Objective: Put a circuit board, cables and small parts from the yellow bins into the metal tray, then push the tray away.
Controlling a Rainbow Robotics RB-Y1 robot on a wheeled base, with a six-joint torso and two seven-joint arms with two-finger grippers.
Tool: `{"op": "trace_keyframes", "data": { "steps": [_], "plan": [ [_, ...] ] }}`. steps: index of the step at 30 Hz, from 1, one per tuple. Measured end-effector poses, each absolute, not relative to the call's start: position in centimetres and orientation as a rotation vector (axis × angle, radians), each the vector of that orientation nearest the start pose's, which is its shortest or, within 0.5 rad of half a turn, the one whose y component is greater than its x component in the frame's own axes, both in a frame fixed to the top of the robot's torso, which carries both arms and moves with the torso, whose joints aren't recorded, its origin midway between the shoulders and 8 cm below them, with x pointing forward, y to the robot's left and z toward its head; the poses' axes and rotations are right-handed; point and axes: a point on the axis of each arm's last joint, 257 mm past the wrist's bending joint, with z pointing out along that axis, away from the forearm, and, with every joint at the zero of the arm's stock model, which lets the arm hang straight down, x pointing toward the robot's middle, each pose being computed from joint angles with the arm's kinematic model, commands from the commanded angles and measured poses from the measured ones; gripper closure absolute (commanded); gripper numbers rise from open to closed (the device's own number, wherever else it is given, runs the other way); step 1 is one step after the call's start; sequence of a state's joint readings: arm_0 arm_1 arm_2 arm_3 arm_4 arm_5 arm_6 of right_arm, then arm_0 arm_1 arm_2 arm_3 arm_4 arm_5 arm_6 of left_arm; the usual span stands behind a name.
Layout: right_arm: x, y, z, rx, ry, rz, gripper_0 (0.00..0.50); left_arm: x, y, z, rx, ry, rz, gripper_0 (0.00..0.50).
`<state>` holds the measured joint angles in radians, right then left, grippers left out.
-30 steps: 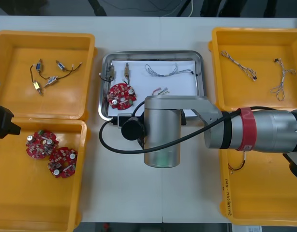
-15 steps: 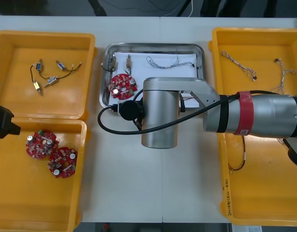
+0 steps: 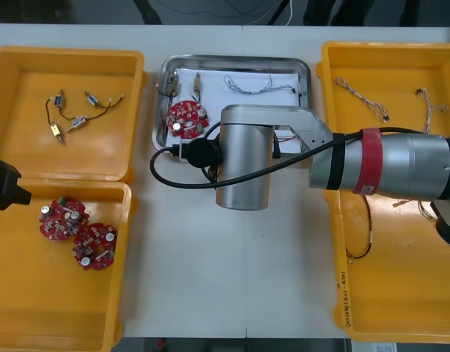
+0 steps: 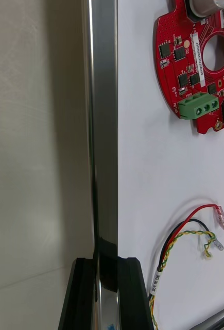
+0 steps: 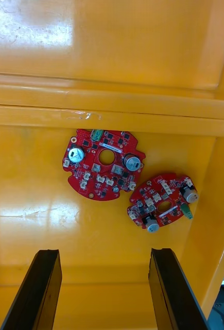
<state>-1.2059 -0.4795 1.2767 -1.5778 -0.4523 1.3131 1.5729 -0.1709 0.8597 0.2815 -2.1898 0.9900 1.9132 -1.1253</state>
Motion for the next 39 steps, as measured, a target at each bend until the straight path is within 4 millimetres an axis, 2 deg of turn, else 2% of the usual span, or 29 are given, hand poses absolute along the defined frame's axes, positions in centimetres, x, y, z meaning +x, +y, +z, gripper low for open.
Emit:
{"op": "trace_keyframes", "data": {
  "steps": [13,25,32,39],
  "plan": [
    [55.1,1.3,-21.6,-1.676,1.673,-0.622,0.5,36.2,35.7,-16.1,-0.079,2.736,-0.075,0.0],
    [55.8,1.1,-21.3,-1.713,1.626,-0.673,0.5,36.2,35.7,-16.1,-0.079,2.735,-0.075,0.0],
    [55.9,0.6,-21.2,-1.71,1.655,-0.66,0.5,36.2,35.7,-16.1,-0.079,2.735,-0.075,0.0],
    [57.3,0.1,-20.6,-1.687,1.654,-0.671,0.5,36.2,35.7,-16.1,-0.079,2.735,-0.075,0.0]
  ]
}}
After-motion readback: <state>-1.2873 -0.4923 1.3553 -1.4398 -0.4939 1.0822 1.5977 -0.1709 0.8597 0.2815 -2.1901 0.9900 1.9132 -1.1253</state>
